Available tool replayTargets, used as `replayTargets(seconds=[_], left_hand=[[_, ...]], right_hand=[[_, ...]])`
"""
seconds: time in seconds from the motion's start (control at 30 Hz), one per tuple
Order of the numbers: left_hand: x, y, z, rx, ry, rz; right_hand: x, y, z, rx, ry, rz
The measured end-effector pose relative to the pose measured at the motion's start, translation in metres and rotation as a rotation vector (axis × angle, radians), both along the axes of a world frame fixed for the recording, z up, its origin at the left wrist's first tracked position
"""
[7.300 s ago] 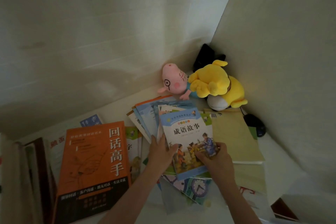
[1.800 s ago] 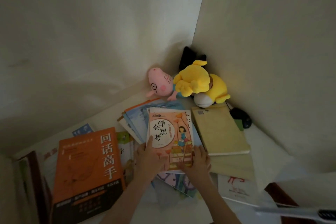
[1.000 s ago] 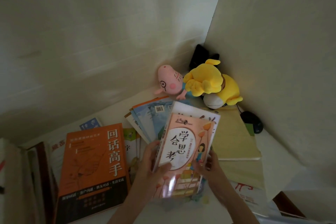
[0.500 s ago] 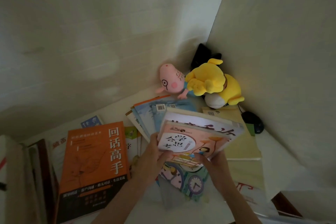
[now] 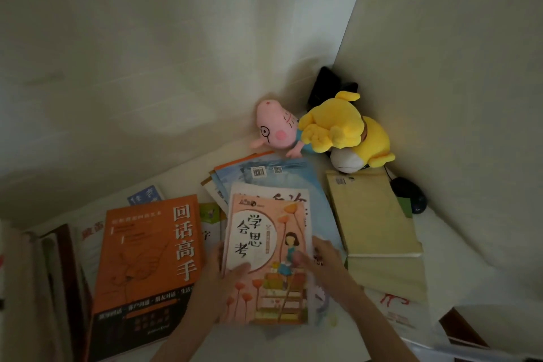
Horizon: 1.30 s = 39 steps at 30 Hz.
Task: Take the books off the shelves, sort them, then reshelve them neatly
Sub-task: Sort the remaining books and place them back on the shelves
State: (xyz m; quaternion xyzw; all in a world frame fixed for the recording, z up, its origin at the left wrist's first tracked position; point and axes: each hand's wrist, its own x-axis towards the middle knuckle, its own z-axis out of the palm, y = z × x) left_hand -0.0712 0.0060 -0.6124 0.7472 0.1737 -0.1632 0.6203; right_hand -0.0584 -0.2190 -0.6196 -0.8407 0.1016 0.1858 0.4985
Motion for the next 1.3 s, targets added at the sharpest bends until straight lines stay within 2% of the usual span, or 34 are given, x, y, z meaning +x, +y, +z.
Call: replayTargets(seconds=[0.07, 0.13, 0.33, 0.5, 0.57, 0.67, 0.7, 0.77, 0.87, 1.0, 1.07, 1.13, 1.2, 1.3], left_hand=[[-0.001, 0.017, -0.008, 0.025, 0.006, 0.041], [0.000, 0.028, -0.012, 0.044, 0.014, 0.089], [-0.001, 0.041, -0.006, 0.003, -0.027, 0.152], [0.004, 0.048, -0.003, 0.023, -0.035, 0.158], [0.004, 0.049, -0.003, 0.007, -0.018, 0.178], [0.003, 0.055, -0.009, 0.024, 0.002, 0.177], [0.003, 0.057, -0.009, 0.031, 0.014, 0.173], [0.004, 0.057, -0.010, 0.033, 0.029, 0.170], [0.006, 0.056, -0.009, 0.067, 0.003, 0.127], [0.007, 0.053, -0.011, 0.085, -0.009, 0.106], [0.008, 0.053, -0.011, 0.123, -0.020, 0.101], [0.012, 0.054, -0.007, 0.069, 0.014, 0.146], [0.024, 0.057, -0.010, -0.022, 0.074, 0.253], [0.034, 0.060, -0.015, -0.027, 0.066, 0.338]], right_hand=[[0.000, -0.009, -0.011, -0.360, -0.035, 0.115], [-0.003, -0.015, -0.013, -0.550, -0.020, 0.122], [-0.001, -0.023, -0.018, -0.595, -0.097, 0.044], [0.011, -0.027, -0.013, -0.672, 0.028, 0.106], [0.013, -0.031, -0.001, -0.568, 0.083, 0.064], [0.024, -0.037, 0.044, -0.189, 0.075, -0.065], [0.031, -0.039, 0.063, -0.171, 0.028, -0.071], [0.045, -0.045, 0.102, -0.266, -0.106, -0.029], [0.065, -0.049, 0.165, -0.317, -0.227, 0.112], [0.099, -0.031, 0.219, -0.194, -0.138, 0.510], [0.119, -0.003, 0.207, -0.183, -0.065, 0.709], [0.135, 0.036, 0.166, -0.165, -0.039, 0.808], [0.142, 0.074, 0.117, -0.180, -0.136, 0.720], [0.128, 0.098, 0.065, -0.213, -0.301, 0.463]])
